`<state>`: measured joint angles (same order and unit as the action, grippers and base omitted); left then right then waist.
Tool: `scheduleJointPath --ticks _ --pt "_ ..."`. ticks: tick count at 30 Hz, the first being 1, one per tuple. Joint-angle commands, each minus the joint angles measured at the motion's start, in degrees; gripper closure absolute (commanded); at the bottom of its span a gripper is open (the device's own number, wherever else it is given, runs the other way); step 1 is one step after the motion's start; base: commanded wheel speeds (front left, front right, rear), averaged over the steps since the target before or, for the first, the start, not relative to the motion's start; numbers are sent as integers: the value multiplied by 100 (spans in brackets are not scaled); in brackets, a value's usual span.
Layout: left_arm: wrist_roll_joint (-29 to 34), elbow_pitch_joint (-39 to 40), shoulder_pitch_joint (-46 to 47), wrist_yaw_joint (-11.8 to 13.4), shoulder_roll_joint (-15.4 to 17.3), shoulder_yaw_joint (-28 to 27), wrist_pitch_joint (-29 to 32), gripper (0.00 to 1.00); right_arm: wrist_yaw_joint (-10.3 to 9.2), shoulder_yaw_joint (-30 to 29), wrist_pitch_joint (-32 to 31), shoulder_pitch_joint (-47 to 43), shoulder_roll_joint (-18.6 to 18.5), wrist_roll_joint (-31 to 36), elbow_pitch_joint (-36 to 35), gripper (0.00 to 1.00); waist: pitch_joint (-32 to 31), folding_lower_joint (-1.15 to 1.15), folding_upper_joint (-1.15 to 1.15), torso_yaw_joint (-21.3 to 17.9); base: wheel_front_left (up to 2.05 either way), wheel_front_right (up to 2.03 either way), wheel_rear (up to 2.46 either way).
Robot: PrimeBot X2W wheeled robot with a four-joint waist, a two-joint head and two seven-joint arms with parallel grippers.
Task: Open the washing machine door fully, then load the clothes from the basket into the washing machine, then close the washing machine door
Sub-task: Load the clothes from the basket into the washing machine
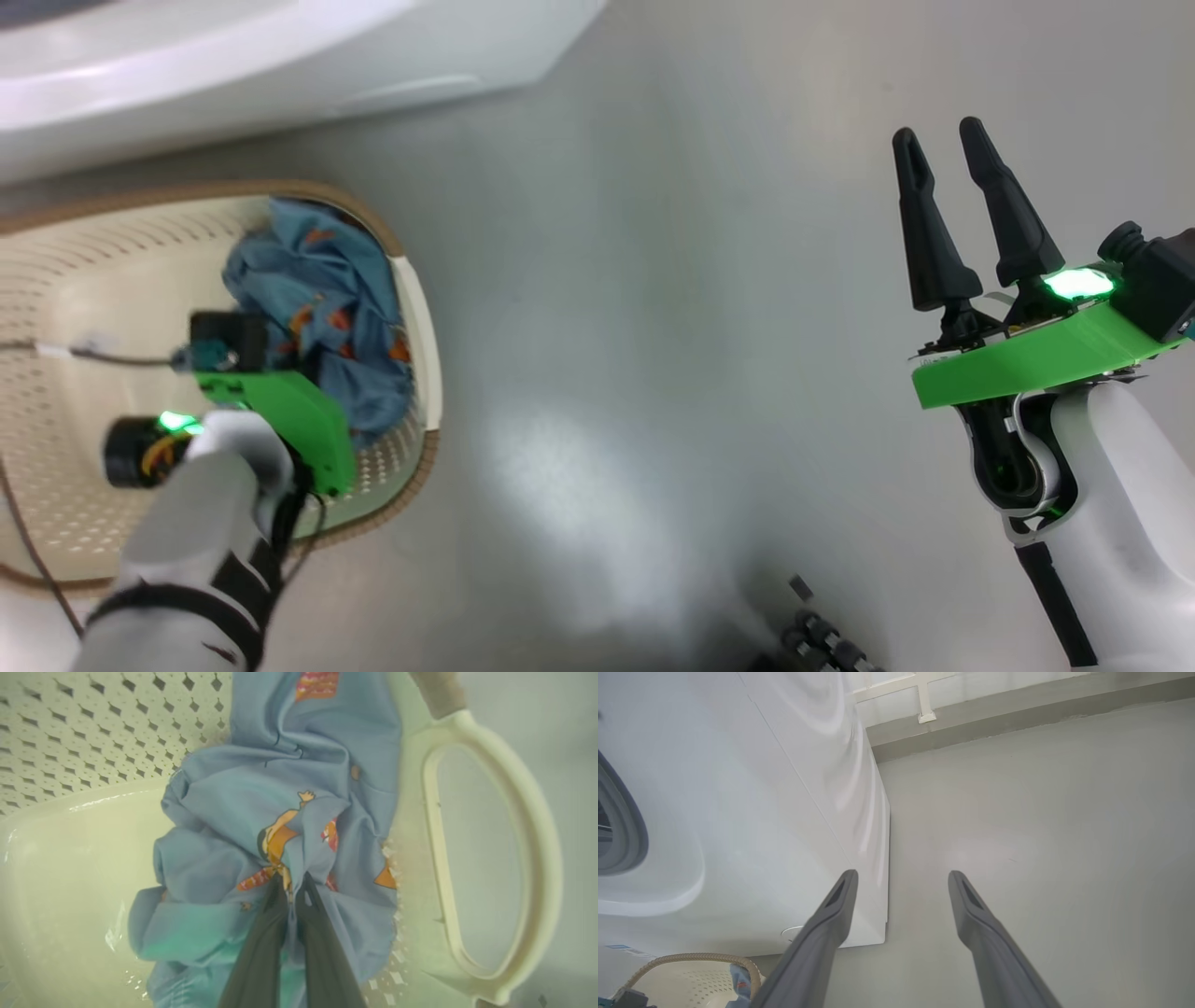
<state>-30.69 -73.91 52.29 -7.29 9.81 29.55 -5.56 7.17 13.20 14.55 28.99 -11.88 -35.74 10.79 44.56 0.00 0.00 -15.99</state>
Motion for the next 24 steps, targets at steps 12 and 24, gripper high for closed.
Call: scheduleJointPath --ticks 12,24 --pt "-841 925 -1163 -19 -114 187 -773 100 32 236 45 -405 -275 -73 182 0 -1650 0 0 753 0 0 0" --pt "-1569 2328 -2256 -19 167 -14 -940 100 32 321 45 -879 -282 -164 448 0 -3003 0 0 987 0 0 0"
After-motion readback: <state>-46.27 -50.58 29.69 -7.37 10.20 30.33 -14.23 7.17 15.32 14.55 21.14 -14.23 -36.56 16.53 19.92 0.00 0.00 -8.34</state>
